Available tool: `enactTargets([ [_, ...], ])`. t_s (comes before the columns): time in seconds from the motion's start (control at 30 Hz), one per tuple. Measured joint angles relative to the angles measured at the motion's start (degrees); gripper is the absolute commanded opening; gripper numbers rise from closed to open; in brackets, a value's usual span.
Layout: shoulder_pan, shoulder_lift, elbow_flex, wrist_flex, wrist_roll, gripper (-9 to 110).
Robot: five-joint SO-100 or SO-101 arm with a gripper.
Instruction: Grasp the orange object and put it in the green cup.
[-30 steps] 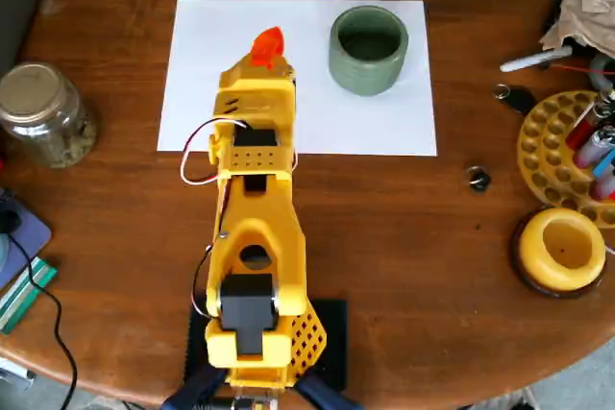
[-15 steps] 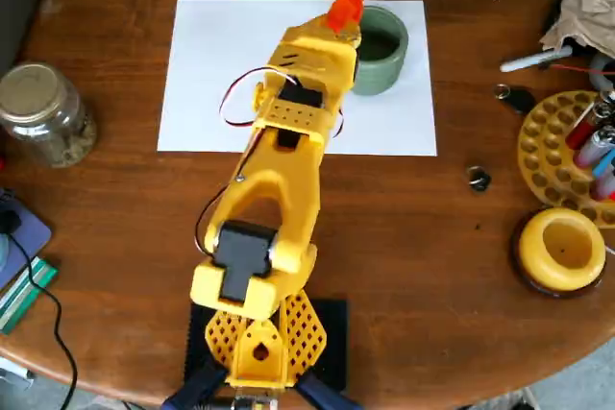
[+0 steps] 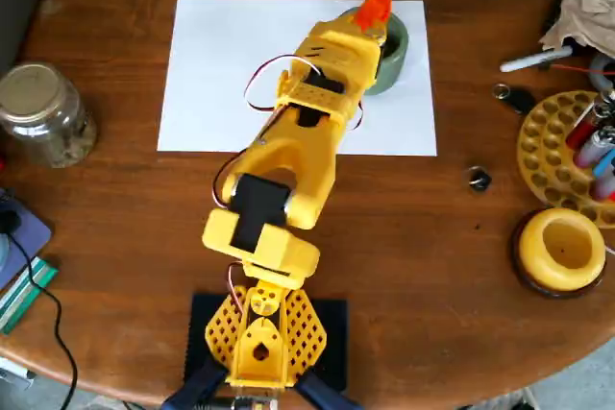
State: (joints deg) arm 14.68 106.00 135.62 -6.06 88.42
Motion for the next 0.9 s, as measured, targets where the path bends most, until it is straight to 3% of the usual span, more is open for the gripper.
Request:
enactTargets([
  [0.43,1.32,-7.12,-2.72,-5.19,0.0,0],
  [0.63,0.7,-10.02,-3.78,-7.12,-0.26,18],
  [0.9,0.26,-11.16,-3.78,-8.88,-0.26,18],
])
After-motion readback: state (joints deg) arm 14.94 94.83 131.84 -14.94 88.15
